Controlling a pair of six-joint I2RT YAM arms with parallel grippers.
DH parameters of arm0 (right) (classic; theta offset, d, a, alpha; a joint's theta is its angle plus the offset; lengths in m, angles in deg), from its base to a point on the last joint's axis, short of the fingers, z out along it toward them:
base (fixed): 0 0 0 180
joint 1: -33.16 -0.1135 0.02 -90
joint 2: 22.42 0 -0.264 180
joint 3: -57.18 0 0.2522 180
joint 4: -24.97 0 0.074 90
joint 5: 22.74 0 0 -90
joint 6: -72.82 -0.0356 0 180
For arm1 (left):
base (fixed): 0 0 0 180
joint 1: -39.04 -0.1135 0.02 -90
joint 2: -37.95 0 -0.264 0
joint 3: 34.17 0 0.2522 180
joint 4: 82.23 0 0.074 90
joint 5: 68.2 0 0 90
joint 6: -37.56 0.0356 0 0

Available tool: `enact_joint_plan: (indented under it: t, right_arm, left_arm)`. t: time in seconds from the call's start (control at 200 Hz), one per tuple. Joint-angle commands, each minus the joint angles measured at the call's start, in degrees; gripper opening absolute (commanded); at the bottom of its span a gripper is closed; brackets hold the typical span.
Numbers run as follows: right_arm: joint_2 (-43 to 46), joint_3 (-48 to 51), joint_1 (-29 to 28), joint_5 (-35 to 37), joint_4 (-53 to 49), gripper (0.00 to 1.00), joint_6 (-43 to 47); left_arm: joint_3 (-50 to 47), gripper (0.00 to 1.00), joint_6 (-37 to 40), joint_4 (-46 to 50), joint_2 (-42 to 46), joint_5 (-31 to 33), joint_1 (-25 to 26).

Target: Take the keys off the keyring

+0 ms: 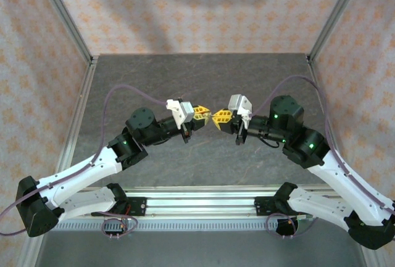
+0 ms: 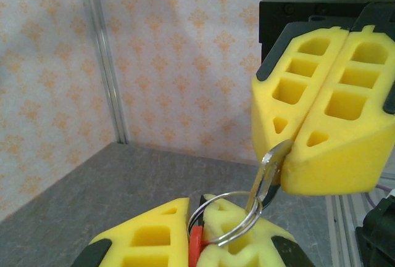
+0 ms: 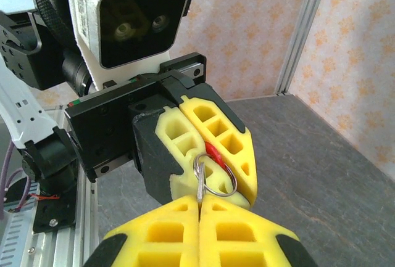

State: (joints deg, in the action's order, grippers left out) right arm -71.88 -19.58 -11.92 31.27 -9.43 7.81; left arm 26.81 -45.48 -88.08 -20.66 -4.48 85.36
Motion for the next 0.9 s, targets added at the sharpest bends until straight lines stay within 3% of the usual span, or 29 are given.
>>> enact_joint_plan:
  t: [0.0,0.29,0.896]
  right_arm:
    - [1.0,-2.0,-2.8,-8.4,-8.1,0.00,1.9]
    - [2.6,-1.2,-3.0,-8.7,-7.2,0.00,1.7]
    - [-0.8,-3.5,-9.5,-5.5,-10.0,0.00,5.3]
  left_arm:
    - [3.1,0.00,-3.3,-2.3,0.9,8.2,-4.3]
    - [4.6,0.00,-9.6,-0.9,0.3,2.6,-8.3]
    - [8.7,0.00,-9.1,6.3,-1.9,-1.3,-8.8]
